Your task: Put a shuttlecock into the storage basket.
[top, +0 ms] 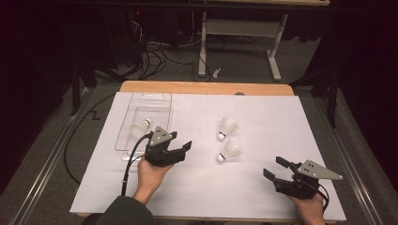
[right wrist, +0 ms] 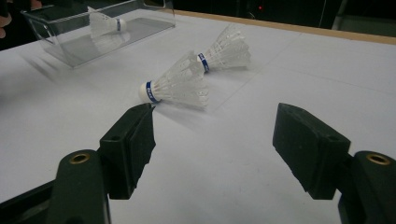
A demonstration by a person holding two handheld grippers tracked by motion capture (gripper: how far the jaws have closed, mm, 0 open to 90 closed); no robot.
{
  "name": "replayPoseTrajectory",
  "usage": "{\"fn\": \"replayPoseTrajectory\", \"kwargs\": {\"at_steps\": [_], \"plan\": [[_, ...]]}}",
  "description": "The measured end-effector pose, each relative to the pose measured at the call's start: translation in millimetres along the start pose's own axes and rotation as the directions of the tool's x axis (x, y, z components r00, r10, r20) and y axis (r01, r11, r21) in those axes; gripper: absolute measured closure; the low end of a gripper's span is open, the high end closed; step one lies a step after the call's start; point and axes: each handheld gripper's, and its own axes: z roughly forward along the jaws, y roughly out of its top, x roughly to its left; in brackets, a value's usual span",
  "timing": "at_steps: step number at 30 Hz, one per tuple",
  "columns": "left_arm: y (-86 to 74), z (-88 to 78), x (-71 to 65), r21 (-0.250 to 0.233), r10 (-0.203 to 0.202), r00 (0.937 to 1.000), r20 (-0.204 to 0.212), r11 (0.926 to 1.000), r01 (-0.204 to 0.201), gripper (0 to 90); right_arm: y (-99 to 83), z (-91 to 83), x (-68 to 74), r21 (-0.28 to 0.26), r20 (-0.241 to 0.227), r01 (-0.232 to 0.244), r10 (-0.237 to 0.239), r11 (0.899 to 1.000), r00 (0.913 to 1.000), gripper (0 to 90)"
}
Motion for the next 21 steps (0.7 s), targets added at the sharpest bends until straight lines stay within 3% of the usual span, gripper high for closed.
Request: {"fn": "replayPoseTrajectory", "kwargs": {"at_steps": [21], "plan": [[5.5,13.7,-11.8,0.004,0.016,0.999,0.043,0.9999,-0.016,35.3,-0.1,0.1,0.1,0.001,-0.001,0.0,0.0,1.0,1.0,29.8]]}}
